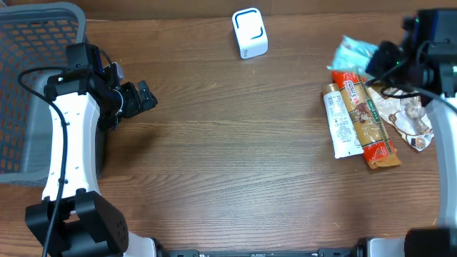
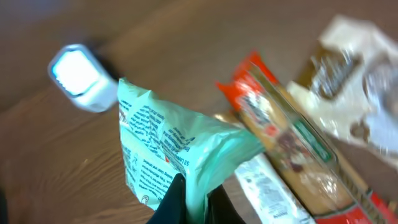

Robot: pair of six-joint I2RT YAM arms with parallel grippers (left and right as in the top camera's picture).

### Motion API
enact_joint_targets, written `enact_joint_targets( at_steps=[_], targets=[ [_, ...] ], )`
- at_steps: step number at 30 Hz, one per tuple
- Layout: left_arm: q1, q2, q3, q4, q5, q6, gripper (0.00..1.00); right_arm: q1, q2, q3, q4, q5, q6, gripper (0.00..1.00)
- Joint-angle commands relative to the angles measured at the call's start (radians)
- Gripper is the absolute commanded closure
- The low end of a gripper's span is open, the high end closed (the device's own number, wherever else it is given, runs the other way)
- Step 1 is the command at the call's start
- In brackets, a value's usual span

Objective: Scan the item barcode

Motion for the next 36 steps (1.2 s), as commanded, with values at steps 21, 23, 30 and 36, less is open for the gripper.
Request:
enact_joint_targets(
  at_steps=[21, 23, 30, 36],
  targets=[
    [-0.006, 0.005, 0.015, 0.001, -0.002, 0.019, 0.01, -0.187, -0.025, -0.212, 0.059, -0.312, -0.132, 0.25],
    [-0.006, 0.005, 0.015, 0.001, -0.002, 0.019, 0.00, -0.154, -0.053, -0.148, -0.027, -0.387, -0.213, 0.24],
    [-0.006, 0.005, 0.015, 0.001, -0.002, 0.019, 0.00, 0.083, -0.168, 0.050, -0.284, -0.423, -0.276, 0.00],
    [-0.006, 0.005, 0.015, 0.001, -0.002, 0.019, 0.00, 0.244, -0.213, 0.050, -0.282, -0.404, -0.293, 0.00]
  ],
)
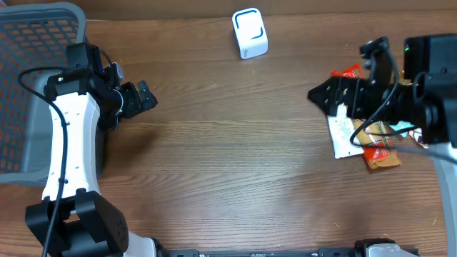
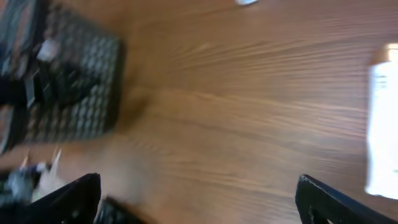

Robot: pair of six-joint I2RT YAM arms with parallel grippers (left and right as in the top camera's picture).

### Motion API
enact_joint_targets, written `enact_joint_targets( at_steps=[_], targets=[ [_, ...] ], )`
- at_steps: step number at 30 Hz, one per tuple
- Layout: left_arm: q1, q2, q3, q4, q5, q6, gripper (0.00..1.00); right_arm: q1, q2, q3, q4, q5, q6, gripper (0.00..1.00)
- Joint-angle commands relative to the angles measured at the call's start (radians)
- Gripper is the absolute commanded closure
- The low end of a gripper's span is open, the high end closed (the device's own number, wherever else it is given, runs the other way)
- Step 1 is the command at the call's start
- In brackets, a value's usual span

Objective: Scan the item barcode

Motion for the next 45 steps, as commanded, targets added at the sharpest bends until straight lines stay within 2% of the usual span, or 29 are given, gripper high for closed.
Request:
enact_joint_targets(
  at_steps=[1, 7, 11, 15, 20, 21, 23, 29, 36, 39, 44, 45],
  targets=[
    [-0.006, 0.005, 0.015, 0.001, -0.002, 0.019, 0.00, 0.051, 0.005, 0.009, -0.006, 0.025, -0.043, 0.00],
    [-0.006, 0.005, 0.015, 0.001, -0.002, 0.019, 0.00, 0.053, -0.016, 0.007, 0.042, 0.074, -0.053, 0.00],
    [-0.006, 0.005, 0.015, 0.001, -0.002, 0.019, 0.01, 0.061, -0.048, 0.005, 0.059, 0.062, -0.124, 0.00],
    [-0.006, 0.005, 0.015, 0.001, -0.002, 0.019, 0.00, 0.117, -0.136, -0.068, 0.182, 0.164, -0.166, 0.00],
    [-0.006, 0.005, 0.015, 0.001, -0.002, 0.019, 0.00, 0.149, -0.338, -0.323, 0.527, 0.297, -0.166, 0.00],
    [-0.006, 0.005, 0.015, 0.001, -0.002, 0.019, 0.00, 0.140, -0.426, -0.448, 0.655, 0.319, -0.167, 0.00],
    [-0.006, 0.005, 0.015, 0.001, -0.002, 0.019, 0.00, 0.127, -0.531, -0.593, 0.793, 0.339, -0.167, 0.00],
    [-0.006, 0.005, 0.015, 0.001, -0.002, 0.019, 0.00, 0.060, -0.848, -1.010, 1.091, 0.344, -0.226, 0.00],
    [-0.006, 0.005, 0.015, 0.001, -0.002, 0.019, 0.00, 0.012, -1.189, -1.406, 1.248, 0.343, -0.259, 0.00],
    [-0.006, 0.005, 0.015, 0.001, -0.002, 0.019, 0.00, 0.008, -1.304, -1.519, 1.290, 0.344, -0.259, 0.00],
    [-0.006, 0.005, 0.015, 0.001, -0.002, 0.019, 0.00, 0.010, -1.355, -1.634, 1.307, 0.344, -0.259, 0.00],
    [-0.006, 0.005, 0.015, 0.001, -0.002, 0.019, 0.00, 0.010, -1.355, -1.636, 1.267, 0.351, -0.259, 0.00]
  ],
)
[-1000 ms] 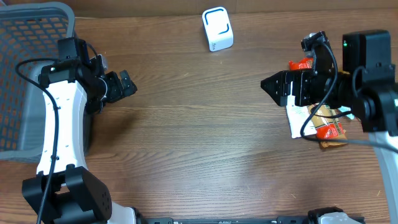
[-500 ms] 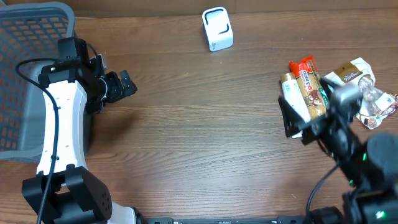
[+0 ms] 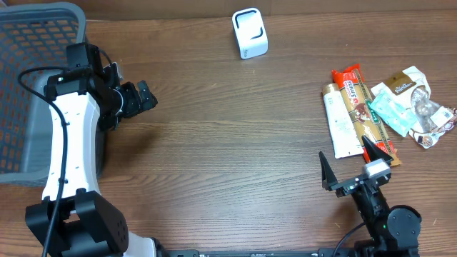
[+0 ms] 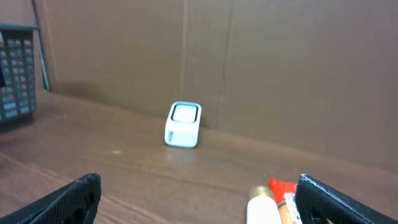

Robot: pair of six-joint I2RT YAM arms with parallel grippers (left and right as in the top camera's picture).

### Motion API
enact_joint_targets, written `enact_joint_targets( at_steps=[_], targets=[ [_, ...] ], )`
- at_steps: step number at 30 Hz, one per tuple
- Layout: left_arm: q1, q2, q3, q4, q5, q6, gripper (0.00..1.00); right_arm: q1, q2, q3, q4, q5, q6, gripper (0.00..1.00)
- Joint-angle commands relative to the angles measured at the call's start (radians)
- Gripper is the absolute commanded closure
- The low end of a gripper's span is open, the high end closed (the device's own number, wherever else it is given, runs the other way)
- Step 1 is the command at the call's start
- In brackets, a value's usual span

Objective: Scan the item barcode

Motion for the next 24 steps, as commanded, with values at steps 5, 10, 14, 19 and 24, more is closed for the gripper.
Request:
enact_joint_targets(
  at_steps=[5, 10, 14, 19, 24],
  targets=[
    [-0.006, 0.005, 0.015, 0.001, -0.002, 0.019, 0.00, -0.002, -0.012, -0.037, -0.048, 0.002, 0.010, 0.00],
    [-0.006, 0.005, 0.015, 0.001, -0.002, 0.019, 0.00, -0.002, -0.012, -0.037, -0.048, 0.003, 0.010, 0.00],
    [-0.006, 0.005, 0.015, 0.001, -0.002, 0.019, 0.00, -0.002, -0.012, -0.037, -0.048, 0.003, 0.010, 0.00],
    [-0.006, 0.005, 0.015, 0.001, -0.002, 0.019, 0.00, -0.002, -0.012, -0.037, -0.048, 0.003, 0.010, 0.00],
    [-0.006, 0.005, 0.015, 0.001, -0.002, 0.019, 0.00, -0.002, -0.012, -0.037, -0.048, 0.003, 0.010, 0.00]
  ],
)
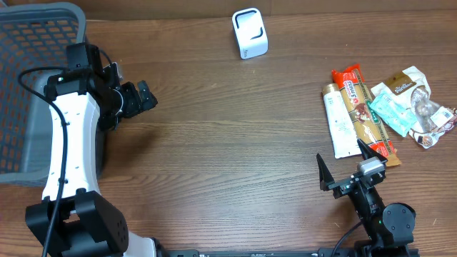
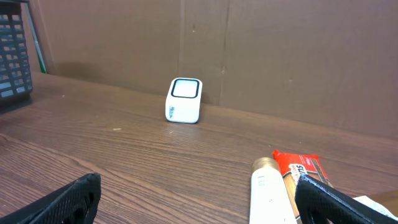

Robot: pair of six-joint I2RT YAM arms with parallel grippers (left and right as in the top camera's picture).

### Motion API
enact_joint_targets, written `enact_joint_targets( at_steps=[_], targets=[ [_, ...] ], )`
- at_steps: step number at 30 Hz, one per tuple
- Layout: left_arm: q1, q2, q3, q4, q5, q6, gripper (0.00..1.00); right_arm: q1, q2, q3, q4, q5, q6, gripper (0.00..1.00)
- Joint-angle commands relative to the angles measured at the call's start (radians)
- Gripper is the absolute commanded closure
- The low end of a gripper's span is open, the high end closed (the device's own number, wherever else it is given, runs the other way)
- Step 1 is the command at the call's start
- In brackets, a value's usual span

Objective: Scan the item barcode

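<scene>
The white barcode scanner [image 1: 249, 33] stands at the table's far edge, its window [image 2: 185, 89] facing up and toward my right wrist camera. The items lie in a pile at the right: a white tube [image 1: 338, 121], a red and brown bar [image 1: 363, 111], a green packet [image 1: 391, 113] and a clear snack bag [image 1: 421, 107]. My right gripper [image 1: 340, 158] is low at the front edge, just in front of the tube [image 2: 267, 193], open and empty [image 2: 199, 211]. Beside the basket, my left gripper [image 1: 145, 96] hangs open with nothing in it.
A grey mesh basket [image 1: 28, 86] fills the far left, and its corner [image 2: 13, 53] shows in the right wrist view. A brown cardboard wall [image 2: 280, 56] rises behind the scanner. Bare wooden tabletop [image 1: 235, 143] lies between the arms.
My right gripper has shifted very slightly left at the front edge and stays open. The tube and bar show a little more in the wrist view. The left arm has not moved.
My right gripper was shut on the green packet, held up over the item pile. Then it was open above the table left of the pile. Later it sat open and low at the front edge, and the green packet lay back among the items, where it still lies.
</scene>
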Motion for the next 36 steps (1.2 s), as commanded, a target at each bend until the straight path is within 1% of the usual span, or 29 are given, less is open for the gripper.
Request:
enact_joint_targets(
  at_steps=[1, 9, 13, 15, 18, 20, 24, 26, 27, 28, 33, 36],
  targets=[
    [-0.006, 0.005, 0.015, 0.001, -0.002, 0.019, 0.00, -0.002, -0.012, -0.010, 0.007, -0.003, 0.006, 0.00],
    [-0.007, -0.036, 0.015, -0.005, -0.014, 0.027, 0.00, -0.002, -0.012, -0.010, 0.007, -0.003, 0.006, 0.00],
    [-0.010, -0.129, 0.001, -0.013, -0.054, 0.026, 0.00, -0.002, -0.012, -0.010, 0.007, -0.003, 0.006, 0.00],
    [-0.024, -0.190, -0.040, 0.037, -0.052, 0.026, 0.00, -0.002, -0.012, -0.010, 0.007, -0.003, 0.006, 0.00],
    [-0.063, -0.319, -0.185, 0.235, -0.046, 0.026, 0.00, -0.002, -0.012, -0.010, 0.007, -0.003, 0.006, 0.00],
    [-0.092, -0.420, -0.320, 0.406, -0.047, 0.028, 0.00, -0.002, -0.012, -0.010, 0.007, -0.003, 0.006, 0.00],
    [-0.144, -0.646, -0.628, 0.707, -0.047, 0.121, 0.00, -0.002, -0.012, -0.010, 0.007, -0.003, 0.006, 0.00],
    [-0.161, -0.761, -0.780, 0.827, -0.047, 0.172, 0.00, -0.002, -0.012, -0.010, 0.007, -0.003, 0.006, 0.00],
    [-0.167, -0.862, -0.909, 0.923, -0.047, 0.202, 0.01, -0.002, -0.012, -0.010, 0.007, -0.003, 0.006, 0.00],
    [-0.169, -0.929, -0.992, 0.983, -0.050, 0.210, 0.00, -0.002, -0.012, -0.010, 0.007, -0.003, 0.006, 0.00],
    [-0.179, -1.193, -1.286, 1.202, -0.093, 0.212, 0.00, -0.002, -0.012, -0.010, 0.007, -0.003, 0.006, 0.00],
    [-0.179, -1.324, -1.405, 1.243, -0.108, 0.211, 0.00, -0.002, -0.012, -0.010, 0.007, -0.003, 0.006, 0.00]
  ],
)
